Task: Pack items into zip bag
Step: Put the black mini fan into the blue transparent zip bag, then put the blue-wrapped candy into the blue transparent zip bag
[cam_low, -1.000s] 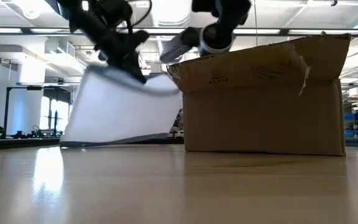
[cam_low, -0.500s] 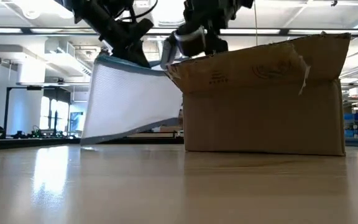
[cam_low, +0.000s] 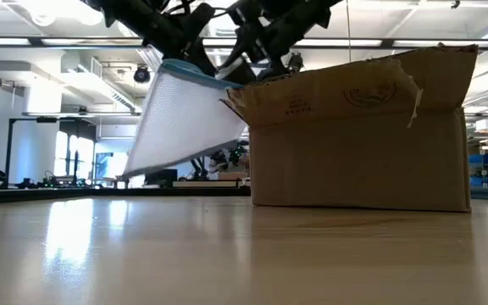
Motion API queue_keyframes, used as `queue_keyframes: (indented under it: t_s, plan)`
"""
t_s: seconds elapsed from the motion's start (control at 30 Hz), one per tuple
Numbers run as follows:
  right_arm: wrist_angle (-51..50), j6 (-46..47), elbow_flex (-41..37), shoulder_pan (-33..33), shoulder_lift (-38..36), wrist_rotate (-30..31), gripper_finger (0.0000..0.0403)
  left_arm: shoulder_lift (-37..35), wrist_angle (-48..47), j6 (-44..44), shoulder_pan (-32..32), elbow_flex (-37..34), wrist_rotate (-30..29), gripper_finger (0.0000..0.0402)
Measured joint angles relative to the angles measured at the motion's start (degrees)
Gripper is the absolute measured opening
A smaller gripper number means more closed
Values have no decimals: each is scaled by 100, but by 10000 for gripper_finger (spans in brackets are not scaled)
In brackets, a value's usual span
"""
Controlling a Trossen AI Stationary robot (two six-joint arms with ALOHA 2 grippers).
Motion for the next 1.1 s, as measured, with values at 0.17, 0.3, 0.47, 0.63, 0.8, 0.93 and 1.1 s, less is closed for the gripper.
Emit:
queue_keyframes:
  t_s: [0.17, 0.3, 0.47, 0.63, 0.8, 0.93, 1.1]
  plan:
    - [81, -233, 2, 4, 0, 328, 283, 0, -31, 7, -35, -37, 56, 0]
    - [108, -614, 2, 17, -8, 301, 308, 2, -70, 2, -33, -44, 122, 0]
    - [26, -1554, 0, 110, -304, 150, 315, 2, -90, 2, -35, -44, 133, 0]
    - [-967, -3076, 0, 404, -890, 81, 298, 2, -202, 7, -33, -44, 162, 0]
    - [-2717, -4460, 3, 798, -1408, 873, 272, 2, -245, 25, -33, -44, 168, 0]
    - [-3815, -4904, -161, 1115, -1508, 1750, 251, 2, -247, 28, -33, -44, 166, 0]
    - [-3981, -5082, -747, 1343, -1526, 1875, 229, 2, -249, 31, -33, -44, 166, 0]
